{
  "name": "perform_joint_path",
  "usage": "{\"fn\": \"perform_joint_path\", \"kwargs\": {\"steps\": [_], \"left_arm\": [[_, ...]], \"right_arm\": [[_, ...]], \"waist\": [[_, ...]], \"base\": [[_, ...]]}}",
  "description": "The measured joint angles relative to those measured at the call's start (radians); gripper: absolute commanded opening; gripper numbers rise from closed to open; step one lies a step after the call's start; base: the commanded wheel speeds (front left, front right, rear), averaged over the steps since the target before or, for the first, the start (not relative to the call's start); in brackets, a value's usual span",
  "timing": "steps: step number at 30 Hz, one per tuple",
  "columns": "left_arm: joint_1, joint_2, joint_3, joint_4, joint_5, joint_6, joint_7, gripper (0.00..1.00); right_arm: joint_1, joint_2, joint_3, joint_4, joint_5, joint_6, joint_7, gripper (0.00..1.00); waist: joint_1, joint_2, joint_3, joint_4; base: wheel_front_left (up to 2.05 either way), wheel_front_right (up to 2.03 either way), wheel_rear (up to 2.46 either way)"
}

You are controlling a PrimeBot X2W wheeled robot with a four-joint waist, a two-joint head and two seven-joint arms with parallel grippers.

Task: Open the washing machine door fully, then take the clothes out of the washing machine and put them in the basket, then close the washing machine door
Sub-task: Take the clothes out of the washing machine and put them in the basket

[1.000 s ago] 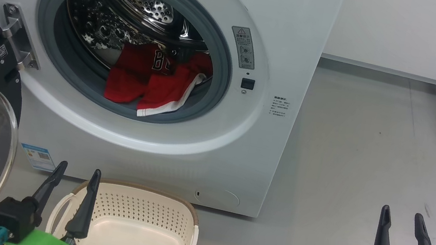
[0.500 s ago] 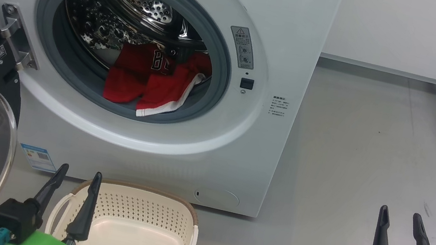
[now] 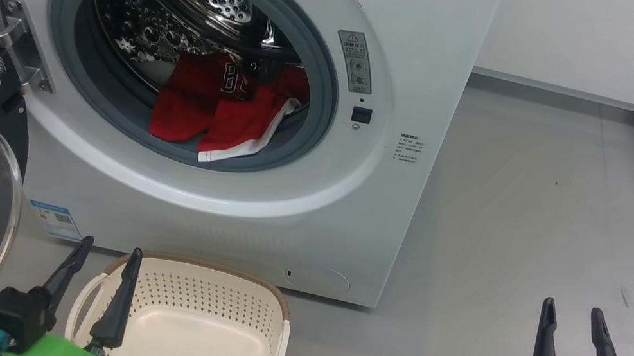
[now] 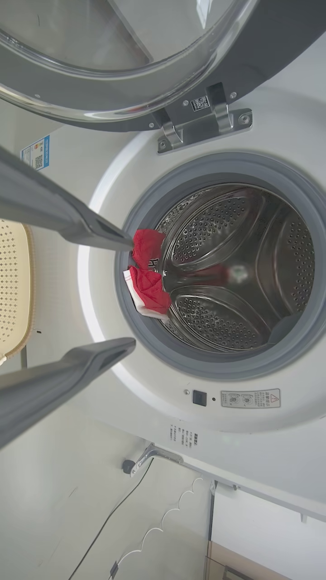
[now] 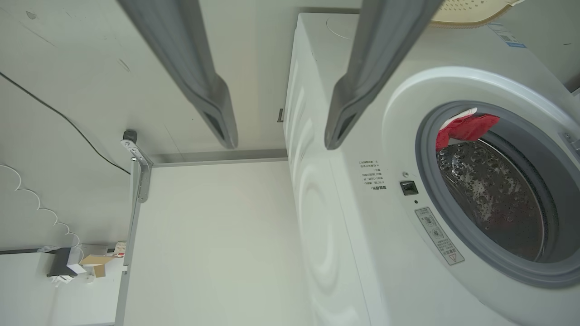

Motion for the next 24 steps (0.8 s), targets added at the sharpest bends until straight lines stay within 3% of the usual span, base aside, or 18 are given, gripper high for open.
{"fn": "perform_joint_path", "kwargs": {"steps": [12,19,24], "left_arm": [[-0.018,0.046,0.017,-0.024,0.011,0.000,0.008,1.00],[-0.125,0.076,0.056,-0.022,0.010,0.002,0.064,1.00],[-0.220,0.134,0.095,-0.011,0.013,0.020,0.124,1.00]], "right_arm": [[-0.005,0.000,0.072,-0.025,-0.057,0.001,0.000,1.00],[-0.020,0.000,0.104,-0.032,-0.058,0.001,0.000,1.00],[-0.065,0.000,0.131,-0.053,-0.060,0.001,0.000,1.00]], "waist": [[0.0000,0.0000,0.107,-0.038],[0.0000,0.0000,0.189,-0.095],[0.0000,0.0000,0.246,-0.151]], "base": [[0.00,0.00,0.00],[0.00,0.00,0.00],[0.00,0.00,0.00]]}}
